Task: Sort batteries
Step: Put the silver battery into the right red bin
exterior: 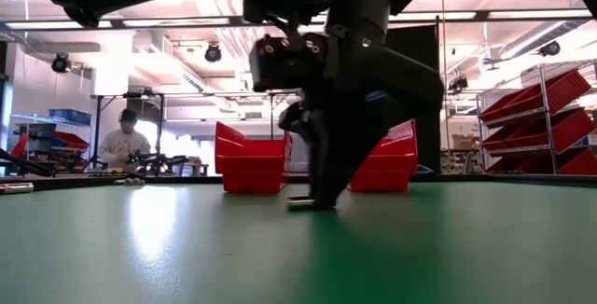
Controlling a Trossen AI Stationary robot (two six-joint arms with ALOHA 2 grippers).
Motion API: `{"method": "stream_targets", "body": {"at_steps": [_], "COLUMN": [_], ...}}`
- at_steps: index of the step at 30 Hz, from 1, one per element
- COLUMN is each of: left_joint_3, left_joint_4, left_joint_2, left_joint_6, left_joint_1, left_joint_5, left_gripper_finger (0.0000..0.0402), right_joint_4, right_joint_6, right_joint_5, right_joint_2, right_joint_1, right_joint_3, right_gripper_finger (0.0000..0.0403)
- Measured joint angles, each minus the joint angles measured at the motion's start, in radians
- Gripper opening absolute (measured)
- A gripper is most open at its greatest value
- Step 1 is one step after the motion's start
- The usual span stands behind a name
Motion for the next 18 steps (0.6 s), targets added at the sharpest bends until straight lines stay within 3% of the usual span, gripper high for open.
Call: {"method": "stream_targets", "body": {"at_steps": [10,18], "left_joint_3": [0.000,0.000], "left_joint_4": [0.038,0.042], "left_joint_2": [-0.002,-0.002], "left_joint_6": [0.060,0.056], "left_joint_1": [0.011,0.013], "left_joint_5": [0.000,0.000], "left_gripper_finger": [0.0158,0.0158], "right_joint_4": [-0.167,-0.236], "right_joint_6": [0.081,0.150], "right_joint_5": [0.049,0.078], "right_joint_2": [0.000,0.000], "right_joint_1": [0.000,-0.003], "right_joint_3": [0.012,0.027], "right_gripper_finger": [0.0047,0.0084]}}
